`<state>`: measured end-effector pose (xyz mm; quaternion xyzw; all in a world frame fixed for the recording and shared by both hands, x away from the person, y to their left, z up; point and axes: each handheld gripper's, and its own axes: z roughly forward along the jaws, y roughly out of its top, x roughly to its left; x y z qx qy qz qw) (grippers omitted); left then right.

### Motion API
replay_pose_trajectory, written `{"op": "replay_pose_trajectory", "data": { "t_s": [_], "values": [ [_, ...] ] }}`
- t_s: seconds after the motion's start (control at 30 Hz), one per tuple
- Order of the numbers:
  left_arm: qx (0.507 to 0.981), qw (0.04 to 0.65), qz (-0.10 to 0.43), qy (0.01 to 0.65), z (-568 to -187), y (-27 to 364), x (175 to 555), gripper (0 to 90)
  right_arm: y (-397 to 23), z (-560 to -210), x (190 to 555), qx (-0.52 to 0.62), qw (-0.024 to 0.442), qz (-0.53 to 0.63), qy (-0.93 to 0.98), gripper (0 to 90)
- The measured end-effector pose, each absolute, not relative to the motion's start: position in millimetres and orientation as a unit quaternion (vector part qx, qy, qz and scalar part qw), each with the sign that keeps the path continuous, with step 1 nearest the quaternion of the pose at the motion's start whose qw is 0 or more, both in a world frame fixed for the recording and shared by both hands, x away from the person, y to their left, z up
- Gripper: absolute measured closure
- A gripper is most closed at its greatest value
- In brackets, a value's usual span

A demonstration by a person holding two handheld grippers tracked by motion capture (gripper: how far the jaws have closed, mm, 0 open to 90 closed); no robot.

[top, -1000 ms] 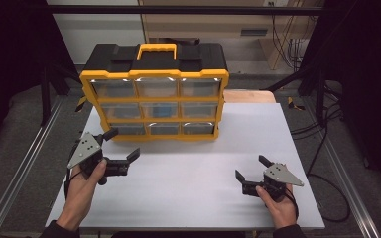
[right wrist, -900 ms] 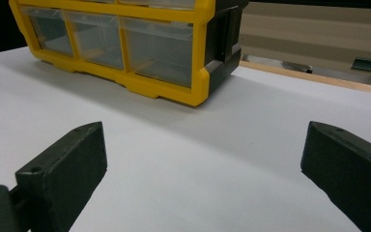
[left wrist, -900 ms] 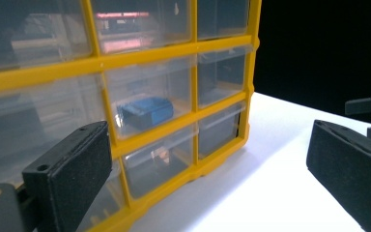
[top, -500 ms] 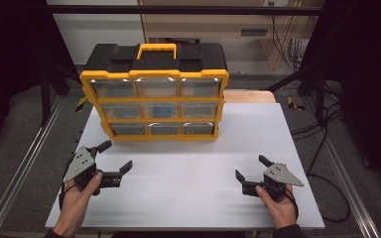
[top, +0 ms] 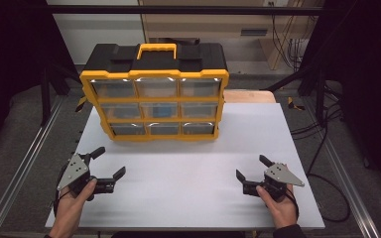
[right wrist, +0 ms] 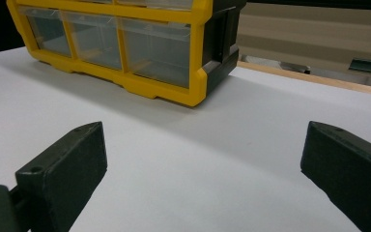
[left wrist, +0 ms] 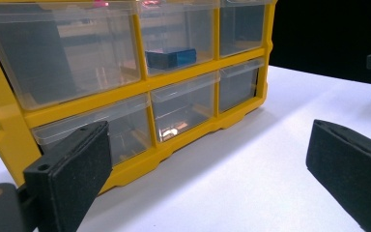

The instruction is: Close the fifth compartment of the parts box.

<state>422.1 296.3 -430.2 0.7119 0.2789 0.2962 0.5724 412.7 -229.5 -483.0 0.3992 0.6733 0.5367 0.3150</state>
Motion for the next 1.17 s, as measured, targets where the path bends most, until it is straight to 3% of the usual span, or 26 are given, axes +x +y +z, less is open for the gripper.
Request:
{"op": "replay_pose_trajectory", "data": {
  "t_s": [1.17],
  "values": [
    [0.724, 0.573, 0.245, 0.295, -472, 295, 421, 2.3, -227, -486, 416, 0.4, 0.291, 0.549, 0.674, 5.0]
  ]
}}
